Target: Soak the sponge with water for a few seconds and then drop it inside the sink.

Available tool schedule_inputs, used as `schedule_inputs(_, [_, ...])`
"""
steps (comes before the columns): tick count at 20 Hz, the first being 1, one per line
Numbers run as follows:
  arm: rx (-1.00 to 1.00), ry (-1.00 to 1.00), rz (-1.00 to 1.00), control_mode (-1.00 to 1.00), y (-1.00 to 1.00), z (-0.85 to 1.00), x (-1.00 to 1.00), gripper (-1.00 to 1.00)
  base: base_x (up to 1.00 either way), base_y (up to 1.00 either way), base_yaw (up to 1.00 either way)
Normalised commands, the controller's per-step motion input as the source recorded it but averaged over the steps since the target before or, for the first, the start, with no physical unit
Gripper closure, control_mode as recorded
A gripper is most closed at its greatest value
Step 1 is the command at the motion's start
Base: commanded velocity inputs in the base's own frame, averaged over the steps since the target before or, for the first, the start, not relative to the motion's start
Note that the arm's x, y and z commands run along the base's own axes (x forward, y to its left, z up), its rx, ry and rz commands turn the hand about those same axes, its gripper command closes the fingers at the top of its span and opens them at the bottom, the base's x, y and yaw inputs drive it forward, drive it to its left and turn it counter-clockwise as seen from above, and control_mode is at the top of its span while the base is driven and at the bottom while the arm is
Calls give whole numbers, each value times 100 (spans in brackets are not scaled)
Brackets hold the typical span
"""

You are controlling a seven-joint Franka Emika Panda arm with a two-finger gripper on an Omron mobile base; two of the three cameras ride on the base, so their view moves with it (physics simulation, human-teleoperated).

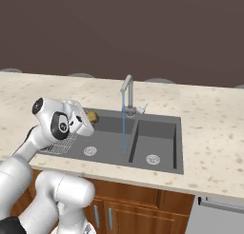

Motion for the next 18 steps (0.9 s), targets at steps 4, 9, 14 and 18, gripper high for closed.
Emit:
schedule_inputs(4, [0, 1, -5, -100, -26, -1, 0, 100, 0, 0, 0])
schedule_inputs(9, [0, 6, -6, -100, -20, -1, 1, 100, 0, 0, 0])
schedule_inputs(14, [0, 8, -5, -100, -15, -7, 12, 100, 0, 0, 0])
schedule_inputs(18, [0, 8, -5, -100, -15, -10, 16, 100, 0, 0, 0])
